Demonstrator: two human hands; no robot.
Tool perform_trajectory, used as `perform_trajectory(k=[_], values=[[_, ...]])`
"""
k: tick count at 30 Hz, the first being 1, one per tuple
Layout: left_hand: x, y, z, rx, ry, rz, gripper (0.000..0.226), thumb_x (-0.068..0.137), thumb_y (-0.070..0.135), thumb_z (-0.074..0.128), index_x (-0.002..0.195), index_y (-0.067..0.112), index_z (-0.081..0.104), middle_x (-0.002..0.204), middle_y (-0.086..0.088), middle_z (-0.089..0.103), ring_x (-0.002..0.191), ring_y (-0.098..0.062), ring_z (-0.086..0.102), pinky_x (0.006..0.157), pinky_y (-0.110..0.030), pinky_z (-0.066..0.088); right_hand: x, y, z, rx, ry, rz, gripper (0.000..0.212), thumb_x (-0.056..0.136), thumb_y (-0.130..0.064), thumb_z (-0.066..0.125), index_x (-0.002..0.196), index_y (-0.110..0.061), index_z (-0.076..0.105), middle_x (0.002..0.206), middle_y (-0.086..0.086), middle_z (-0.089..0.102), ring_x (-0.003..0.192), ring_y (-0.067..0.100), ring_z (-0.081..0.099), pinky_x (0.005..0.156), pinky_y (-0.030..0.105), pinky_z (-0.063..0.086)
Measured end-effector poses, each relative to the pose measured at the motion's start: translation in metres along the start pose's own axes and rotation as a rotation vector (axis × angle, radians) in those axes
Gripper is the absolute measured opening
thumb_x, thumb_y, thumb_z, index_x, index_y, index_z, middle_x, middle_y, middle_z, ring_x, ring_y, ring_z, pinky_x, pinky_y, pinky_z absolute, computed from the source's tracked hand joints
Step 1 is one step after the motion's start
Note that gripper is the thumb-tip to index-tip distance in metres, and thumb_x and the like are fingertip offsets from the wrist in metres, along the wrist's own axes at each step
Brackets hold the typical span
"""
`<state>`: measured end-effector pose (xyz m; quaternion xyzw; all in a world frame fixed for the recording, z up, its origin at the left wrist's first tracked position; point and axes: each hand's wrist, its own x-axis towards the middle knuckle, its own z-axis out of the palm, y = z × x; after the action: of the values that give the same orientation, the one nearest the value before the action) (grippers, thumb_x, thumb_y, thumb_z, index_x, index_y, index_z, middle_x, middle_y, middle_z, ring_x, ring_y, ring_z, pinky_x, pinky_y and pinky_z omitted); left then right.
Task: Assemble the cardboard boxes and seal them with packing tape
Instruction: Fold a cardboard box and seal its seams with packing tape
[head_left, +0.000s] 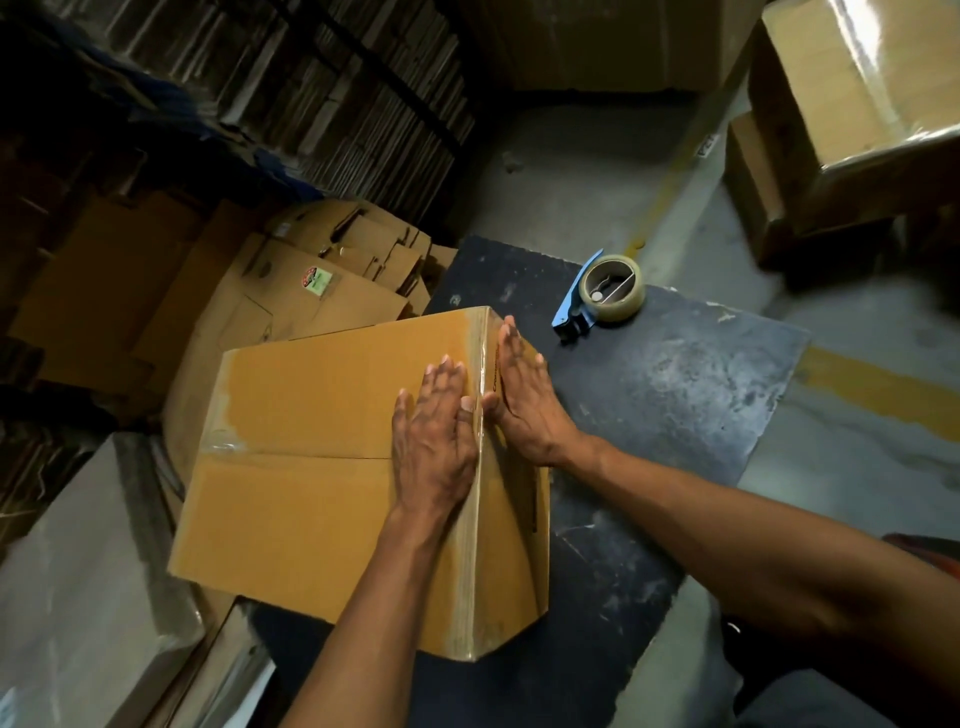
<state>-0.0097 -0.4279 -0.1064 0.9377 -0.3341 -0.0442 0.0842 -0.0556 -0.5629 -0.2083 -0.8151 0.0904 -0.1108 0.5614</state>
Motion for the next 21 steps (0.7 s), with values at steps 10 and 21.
perform_trajectory(k=[10,21], values=[[-0.051,0.016,-0.027,-0.4,0.259,-0.177,0.04,0.107,0.028,0.057,0.146,0.025,0.052,0.154,0.007,0.05,0.148,-0.004,0.038,0.122,-0.045,0.038,-0.022,-0.014,-0.011,-0.112,-0.011,-0.165,0.102,0.094,-0.08,0.018,0.162,-0.013,-0.016,0.169,0.006,-0.027,0.157,0.024,-0.018,0.125,0.061,-0.007],[-0.251,-0.012,0.003,-0.205,0.264,-0.077,0.076,0.086,0.065,0.071,0.144,0.016,0.059,0.154,0.0,0.053,0.148,-0.019,0.044,0.122,-0.052,0.033,-0.083,-0.039,-0.01,-0.493,-0.198,-0.647,0.107,0.084,-0.084,0.049,0.164,-0.018,0.02,0.169,0.026,-0.003,0.157,0.042,-0.002,0.121,0.072,0.004]])
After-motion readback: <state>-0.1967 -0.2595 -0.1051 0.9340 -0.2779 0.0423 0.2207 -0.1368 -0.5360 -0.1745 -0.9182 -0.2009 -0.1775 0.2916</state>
